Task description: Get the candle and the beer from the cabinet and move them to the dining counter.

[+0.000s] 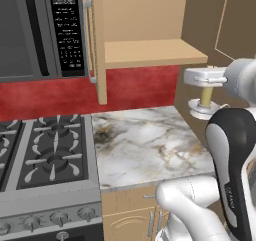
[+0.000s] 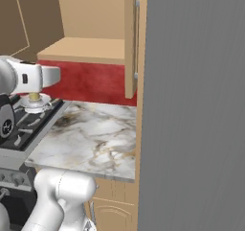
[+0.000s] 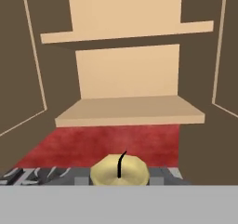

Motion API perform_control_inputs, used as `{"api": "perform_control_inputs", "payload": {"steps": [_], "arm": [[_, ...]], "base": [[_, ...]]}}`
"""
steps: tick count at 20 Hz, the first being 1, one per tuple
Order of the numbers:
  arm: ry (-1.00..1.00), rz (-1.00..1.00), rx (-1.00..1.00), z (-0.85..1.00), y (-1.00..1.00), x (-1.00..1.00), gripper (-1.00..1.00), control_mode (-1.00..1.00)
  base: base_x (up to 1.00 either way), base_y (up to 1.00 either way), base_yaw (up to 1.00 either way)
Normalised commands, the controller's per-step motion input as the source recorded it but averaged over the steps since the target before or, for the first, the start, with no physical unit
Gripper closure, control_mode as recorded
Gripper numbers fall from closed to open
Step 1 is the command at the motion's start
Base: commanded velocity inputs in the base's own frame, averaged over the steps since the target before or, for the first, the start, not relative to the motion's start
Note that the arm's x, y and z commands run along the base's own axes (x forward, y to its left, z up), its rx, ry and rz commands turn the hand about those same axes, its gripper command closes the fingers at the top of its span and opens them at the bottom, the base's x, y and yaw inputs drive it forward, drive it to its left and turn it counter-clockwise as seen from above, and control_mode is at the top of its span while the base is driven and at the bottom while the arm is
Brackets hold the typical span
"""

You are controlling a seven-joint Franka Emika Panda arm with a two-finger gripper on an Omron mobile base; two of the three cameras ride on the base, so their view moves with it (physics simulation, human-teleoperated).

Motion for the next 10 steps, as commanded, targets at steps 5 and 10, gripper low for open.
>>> {"api": "perform_control_inputs", "payload": {"steps": [5,10], "arm": [[0.00,0.00,0.00,0.00,0.00,0.00,1.00,1.00],[0.00,0.00,0.00,0.00,0.00,0.00,1.00,1.00]], "base": [[-0.49,0.00,0.00],[-0.94,0.00,0.05]]}}
